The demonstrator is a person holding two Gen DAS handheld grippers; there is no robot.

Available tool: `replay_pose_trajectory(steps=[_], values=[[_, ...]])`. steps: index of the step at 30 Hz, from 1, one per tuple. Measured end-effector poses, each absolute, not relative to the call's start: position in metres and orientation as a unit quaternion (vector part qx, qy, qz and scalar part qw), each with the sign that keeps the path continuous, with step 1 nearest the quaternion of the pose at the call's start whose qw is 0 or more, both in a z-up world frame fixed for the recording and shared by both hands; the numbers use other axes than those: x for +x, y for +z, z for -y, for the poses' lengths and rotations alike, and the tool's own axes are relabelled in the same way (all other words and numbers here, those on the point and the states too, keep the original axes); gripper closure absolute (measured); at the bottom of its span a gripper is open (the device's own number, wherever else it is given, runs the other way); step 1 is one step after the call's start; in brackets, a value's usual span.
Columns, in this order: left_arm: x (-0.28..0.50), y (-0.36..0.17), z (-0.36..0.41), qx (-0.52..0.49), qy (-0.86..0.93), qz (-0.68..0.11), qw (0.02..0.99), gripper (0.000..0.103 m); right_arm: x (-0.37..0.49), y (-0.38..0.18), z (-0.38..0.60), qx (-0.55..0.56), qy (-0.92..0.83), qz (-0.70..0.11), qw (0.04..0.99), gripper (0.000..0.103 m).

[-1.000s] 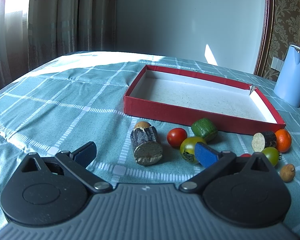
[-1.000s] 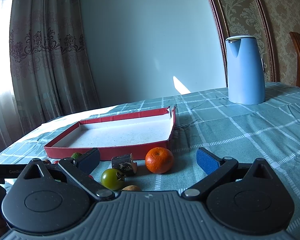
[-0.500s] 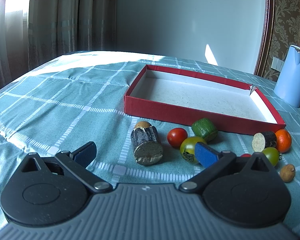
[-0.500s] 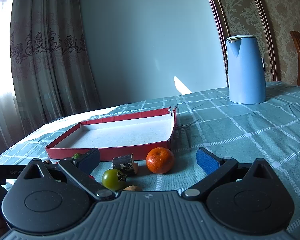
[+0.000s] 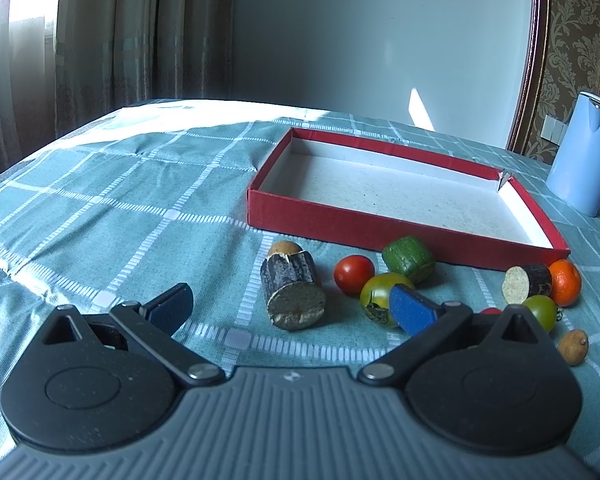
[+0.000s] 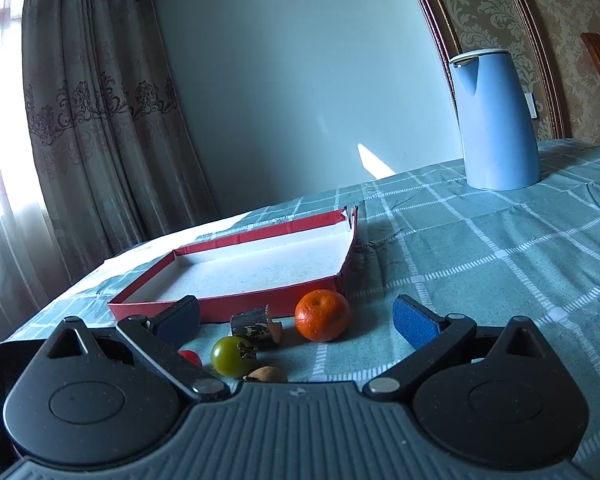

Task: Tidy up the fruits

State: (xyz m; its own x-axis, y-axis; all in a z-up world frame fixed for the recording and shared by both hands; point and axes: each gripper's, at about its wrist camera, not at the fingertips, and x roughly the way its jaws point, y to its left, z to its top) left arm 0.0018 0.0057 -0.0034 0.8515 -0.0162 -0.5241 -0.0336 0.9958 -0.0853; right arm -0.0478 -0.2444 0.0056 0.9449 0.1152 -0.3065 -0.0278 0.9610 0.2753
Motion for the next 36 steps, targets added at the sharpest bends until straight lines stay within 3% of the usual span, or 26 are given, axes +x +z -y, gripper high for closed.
replay_pose_trajectory(steps=[10, 36], values=[[0.0027, -0.0031, -0.0060, -0.048, 0.007, -0.272, 0.961, 0.000, -0.0510, 0.0039, 0.2405, 0.087, 0.036, -0.179, 0.979, 0.000], [0.0025, -0.0028, -0.0066, -0.049, 0.007, -0.272, 0.961, 0.000, -0.0557, 0.0018, 0.2431, 0.093, 0.046, -0.171, 0.980, 0.000]])
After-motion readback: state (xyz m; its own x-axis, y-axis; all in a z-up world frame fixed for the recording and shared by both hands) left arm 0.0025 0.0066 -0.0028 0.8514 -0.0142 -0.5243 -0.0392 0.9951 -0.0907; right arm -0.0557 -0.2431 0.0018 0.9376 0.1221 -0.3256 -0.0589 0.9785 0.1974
